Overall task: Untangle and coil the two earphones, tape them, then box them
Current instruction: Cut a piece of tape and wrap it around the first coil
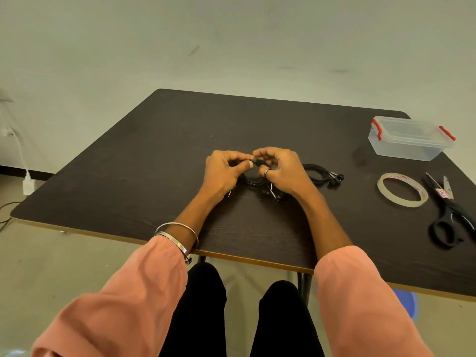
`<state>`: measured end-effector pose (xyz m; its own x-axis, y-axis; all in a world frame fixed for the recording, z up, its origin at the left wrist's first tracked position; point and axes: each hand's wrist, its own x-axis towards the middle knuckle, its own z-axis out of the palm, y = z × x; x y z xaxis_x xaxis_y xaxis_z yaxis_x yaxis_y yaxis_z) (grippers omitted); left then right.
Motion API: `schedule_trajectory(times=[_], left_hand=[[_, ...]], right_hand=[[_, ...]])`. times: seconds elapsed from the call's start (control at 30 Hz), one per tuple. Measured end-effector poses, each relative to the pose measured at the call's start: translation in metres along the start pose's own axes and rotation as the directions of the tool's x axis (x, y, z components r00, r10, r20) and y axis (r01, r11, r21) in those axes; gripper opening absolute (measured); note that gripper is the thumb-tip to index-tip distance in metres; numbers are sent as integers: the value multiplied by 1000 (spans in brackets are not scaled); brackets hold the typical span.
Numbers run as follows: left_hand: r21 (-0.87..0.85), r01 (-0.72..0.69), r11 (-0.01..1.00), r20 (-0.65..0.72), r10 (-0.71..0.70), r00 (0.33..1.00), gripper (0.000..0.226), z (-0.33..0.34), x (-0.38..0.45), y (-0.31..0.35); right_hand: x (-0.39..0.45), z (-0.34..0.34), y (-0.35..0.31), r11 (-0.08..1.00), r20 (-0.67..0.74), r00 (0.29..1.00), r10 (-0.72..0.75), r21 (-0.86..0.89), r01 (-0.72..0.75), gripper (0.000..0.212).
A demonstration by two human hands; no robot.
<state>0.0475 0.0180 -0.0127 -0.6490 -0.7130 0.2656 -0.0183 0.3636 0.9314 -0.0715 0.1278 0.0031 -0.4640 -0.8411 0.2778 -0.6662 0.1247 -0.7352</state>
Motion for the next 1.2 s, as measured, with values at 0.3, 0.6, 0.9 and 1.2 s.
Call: schedule_trajectory(times=[0.3, 0.6, 0.9, 1.2], left_hand=[[-50, 84, 995, -50, -86, 995, 15, -1, 3, -1], [-56, 45, 997, -17, -46, 999, 17, -1, 0, 1], [-32, 4, 999, -25, -4, 1000, 28, 1, -2, 2], [429, -468, 773, -24, 528, 849, 27, 8, -6, -2]], right_hand=[[2, 7, 0, 983, -20, 998, 61, 176, -57, 49], [4, 13, -3, 887, -129, 965, 227, 435, -151, 15], [8, 17, -2, 878, -189, 935, 301, 437, -194, 8], [7, 9, -8, 712, -89, 901, 424, 647, -272, 13]])
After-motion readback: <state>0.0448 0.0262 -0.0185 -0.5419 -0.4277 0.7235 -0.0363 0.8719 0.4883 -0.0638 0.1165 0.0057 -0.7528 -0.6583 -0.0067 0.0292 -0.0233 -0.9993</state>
